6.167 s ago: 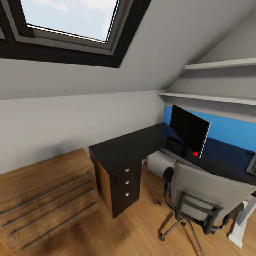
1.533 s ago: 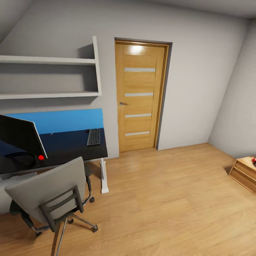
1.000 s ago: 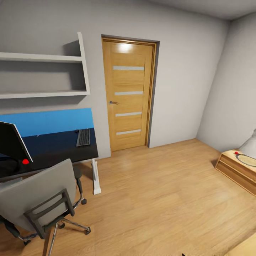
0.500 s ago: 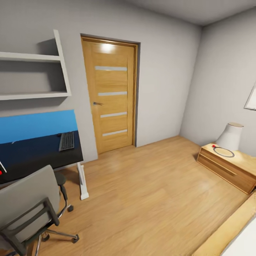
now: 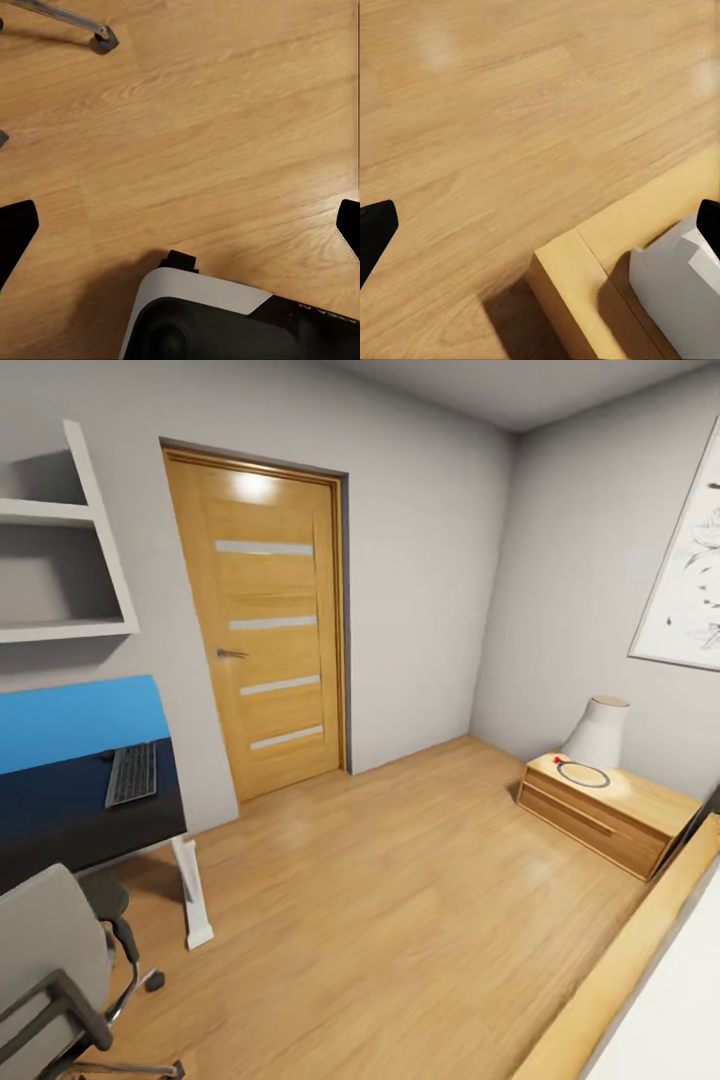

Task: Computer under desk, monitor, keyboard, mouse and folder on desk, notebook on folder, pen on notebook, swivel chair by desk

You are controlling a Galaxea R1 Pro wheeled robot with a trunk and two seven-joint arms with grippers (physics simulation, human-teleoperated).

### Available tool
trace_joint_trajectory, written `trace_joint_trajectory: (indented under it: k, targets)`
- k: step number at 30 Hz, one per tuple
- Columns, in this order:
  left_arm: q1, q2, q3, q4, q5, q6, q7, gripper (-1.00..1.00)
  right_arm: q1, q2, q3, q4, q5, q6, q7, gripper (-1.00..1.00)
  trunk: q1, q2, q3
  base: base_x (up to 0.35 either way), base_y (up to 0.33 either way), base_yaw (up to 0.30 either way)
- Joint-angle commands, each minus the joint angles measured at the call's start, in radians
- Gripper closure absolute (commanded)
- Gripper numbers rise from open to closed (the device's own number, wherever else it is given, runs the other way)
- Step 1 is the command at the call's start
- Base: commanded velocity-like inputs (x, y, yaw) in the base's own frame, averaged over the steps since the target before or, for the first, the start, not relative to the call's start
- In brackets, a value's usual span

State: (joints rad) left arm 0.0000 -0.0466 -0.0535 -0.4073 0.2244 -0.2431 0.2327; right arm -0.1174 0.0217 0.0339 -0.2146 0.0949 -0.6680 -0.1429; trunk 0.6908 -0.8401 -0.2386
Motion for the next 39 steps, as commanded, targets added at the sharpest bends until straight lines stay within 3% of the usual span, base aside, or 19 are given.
trace_joint_trajectory:
  k: [1, 17, 28, 39]
  targets:
    - [0.000, 0.001, -0.006, 0.000, 0.009, -0.004, 0.005, -1.00, -0.001, 0.000, 0.003, 0.001, 0.010, -0.001, -0.010, -1.00, 0.001, -0.001, -0.003, 0.319, 0.015, -0.051]
    - [0.000, 0.000, -0.008, 0.001, 0.007, -0.005, 0.005, -1.00, -0.001, -0.001, 0.003, 0.001, 0.011, -0.002, -0.011, -1.00, 0.001, -0.001, -0.026, 0.299, 0.185, -0.007]
    - [0.000, -0.001, -0.009, 0.001, 0.007, -0.004, 0.005, -1.00, -0.001, -0.004, 0.003, 0.001, 0.013, -0.004, -0.011, -1.00, 0.001, -0.001, -0.028, 0.258, 0.248, 0.000]
    - [0.000, -0.001, -0.010, 0.002, 0.007, -0.002, 0.004, -1.00, -0.001, -0.005, 0.003, 0.000, 0.014, -0.006, -0.012, -1.00, 0.001, -0.001, -0.028, 0.269, 0.106, 0.000]
